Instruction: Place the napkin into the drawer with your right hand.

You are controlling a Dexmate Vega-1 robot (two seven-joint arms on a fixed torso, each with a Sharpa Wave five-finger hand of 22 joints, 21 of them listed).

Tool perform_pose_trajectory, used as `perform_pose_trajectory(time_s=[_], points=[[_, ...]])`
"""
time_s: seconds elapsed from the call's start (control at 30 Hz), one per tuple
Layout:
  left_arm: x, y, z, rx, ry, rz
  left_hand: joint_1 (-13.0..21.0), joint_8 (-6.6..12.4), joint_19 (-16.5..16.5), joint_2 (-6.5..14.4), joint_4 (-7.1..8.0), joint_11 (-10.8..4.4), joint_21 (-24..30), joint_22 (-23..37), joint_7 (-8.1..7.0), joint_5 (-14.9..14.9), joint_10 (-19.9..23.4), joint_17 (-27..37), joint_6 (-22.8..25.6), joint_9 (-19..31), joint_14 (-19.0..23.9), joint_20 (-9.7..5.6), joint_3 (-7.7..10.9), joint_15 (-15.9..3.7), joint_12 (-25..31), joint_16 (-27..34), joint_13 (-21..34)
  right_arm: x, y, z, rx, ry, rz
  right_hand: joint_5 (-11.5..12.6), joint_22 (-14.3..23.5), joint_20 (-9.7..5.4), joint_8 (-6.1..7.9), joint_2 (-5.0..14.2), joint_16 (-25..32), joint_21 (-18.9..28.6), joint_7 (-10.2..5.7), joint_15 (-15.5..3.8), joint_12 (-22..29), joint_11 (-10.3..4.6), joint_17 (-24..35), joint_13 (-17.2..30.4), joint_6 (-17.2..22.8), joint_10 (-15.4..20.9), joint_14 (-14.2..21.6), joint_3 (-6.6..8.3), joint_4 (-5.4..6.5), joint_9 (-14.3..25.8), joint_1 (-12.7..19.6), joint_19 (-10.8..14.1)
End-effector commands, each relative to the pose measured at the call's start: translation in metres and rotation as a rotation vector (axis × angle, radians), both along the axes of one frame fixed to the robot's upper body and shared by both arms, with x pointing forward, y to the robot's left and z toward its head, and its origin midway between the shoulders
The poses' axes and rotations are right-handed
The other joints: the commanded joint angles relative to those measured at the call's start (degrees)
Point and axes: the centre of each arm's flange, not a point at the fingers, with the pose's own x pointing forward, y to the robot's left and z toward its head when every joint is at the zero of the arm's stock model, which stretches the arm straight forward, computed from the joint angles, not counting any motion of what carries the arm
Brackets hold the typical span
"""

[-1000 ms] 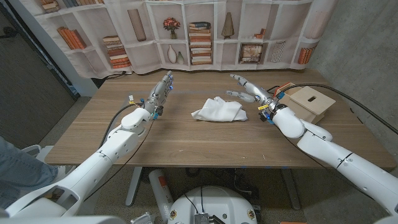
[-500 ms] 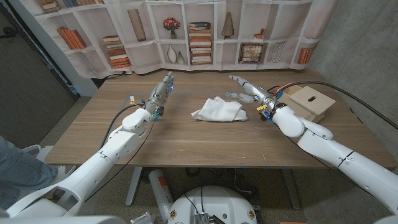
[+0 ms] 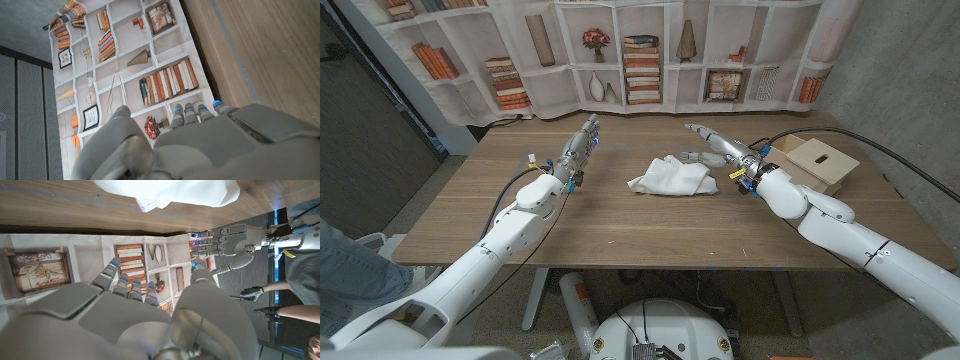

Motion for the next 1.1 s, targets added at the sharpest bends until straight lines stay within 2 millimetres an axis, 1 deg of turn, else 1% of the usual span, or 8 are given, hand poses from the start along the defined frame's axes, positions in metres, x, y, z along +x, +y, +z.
perform_pose_trajectory(time_s=[0.03,0.2,0.3,0.5,0.53,0.7,1.1], points=[[0.001,0.002,0.001,0.002,-0.001,0.002,0.25,0.18,-2.78,0.48,0.05,-0.08,0.15,0.33,0.02,-0.11,-0.07,0.06,0.16,0.32,0.39,0.15,-0.07,-0.14,0.38,0.25,0.23,-0.002,0.004,0.002,-0.049,-0.001,-0.027,0.34,0.17,0.54,-0.09,-0.65,0.24,-0.13,-0.06,0.42,-0.09,0.09,0.19,0.22,-0.48,-0.59,-0.04,-0.14,0.08,0.20,0.30,0.20],[0.001,0.003,0.001,0.001,-0.004,0.002,0.27,0.18,-2.81,0.50,0.04,-0.08,0.15,0.33,0.02,-0.12,-0.07,0.06,0.21,0.32,0.45,0.17,-0.10,-0.14,0.36,0.26,0.23,-0.003,0.006,0.003,-0.069,-0.001,-0.036,0.40,0.17,0.93,-0.09,-0.82,0.25,-0.22,-0.03,0.68,-0.10,0.33,0.18,0.22,-0.59,-0.74,-0.09,-0.22,0.10,0.20,0.36,0.29],[0.001,0.003,0.001,0.001,-0.004,0.001,0.29,0.16,-2.82,0.53,0.03,-0.03,0.15,0.33,0.12,-0.14,-0.04,0.06,0.20,0.32,0.47,-0.25,-0.14,-0.10,0.36,0.26,0.23,-0.004,0.008,0.004,-0.081,0.000,-0.042,0.44,0.17,1.10,-0.12,-0.91,0.27,-0.21,0.05,0.92,-0.11,0.53,0.17,0.21,-0.75,-0.82,-0.07,-0.25,0.09,0.20,0.43,0.50],[0.001,0.002,0.001,0.005,-0.002,0.002,0.31,0.18,-2.79,0.57,0.02,-0.06,0.17,0.33,0.05,-0.16,-0.01,0.06,0.29,0.32,0.46,-0.36,-0.18,-0.03,0.36,0.24,0.23,-0.005,0.011,0.006,-0.113,0.001,-0.057,0.54,0.17,1.38,-0.23,-1.13,0.25,-0.35,0.04,1.14,-0.16,1.01,0.16,0.21,-1.26,-1.10,-0.18,-0.33,0.08,0.21,0.61,0.62],[0.001,0.002,0.001,0.004,-0.003,0.003,0.32,0.18,-2.79,0.57,0.02,-0.03,0.17,0.33,0.05,-0.16,-0.01,0.06,0.31,0.32,0.45,-0.36,-0.19,-0.03,0.36,0.23,0.23,-0.005,0.011,0.007,-0.118,0.002,-0.059,0.58,0.17,1.61,-0.31,-1.22,0.25,-0.41,0.08,1.19,-0.23,1.12,0.15,0.20,-1.56,-1.35,-0.20,-0.36,0.07,0.21,0.68,0.65],[0.000,0.003,0.002,0.006,-0.004,0.003,0.33,0.16,-2.81,0.59,0.01,0.00,0.17,0.33,-0.03,-0.18,-0.02,0.06,0.29,0.32,0.40,-0.37,-0.23,-0.04,0.35,0.20,0.23,-0.005,0.012,0.008,-0.132,0.001,-0.065,0.68,0.17,2.07,-0.52,-1.41,0.27,-0.53,0.15,1.36,-0.31,1.12,0.13,0.20,-2.43,-1.75,-0.20,-0.42,0.04,0.21,0.89,0.74],[0.000,0.001,0.003,0.008,-0.005,0.002,0.35,0.14,-2.87,0.65,0.00,-0.15,0.15,0.33,-0.01,-0.22,0.01,0.06,0.33,0.32,0.42,-0.26,-0.33,-0.14,0.33,0.20,0.23,-0.006,0.015,0.009,-0.167,-0.001,-0.084,0.98,0.17,2.57,-0.74,-1.74,0.10,-0.92,0.50,1.66,-0.57,1.23,0.11,0.20,-4.10,-3.02,-0.87,-0.40,-0.12,0.23,1.69,0.60]])
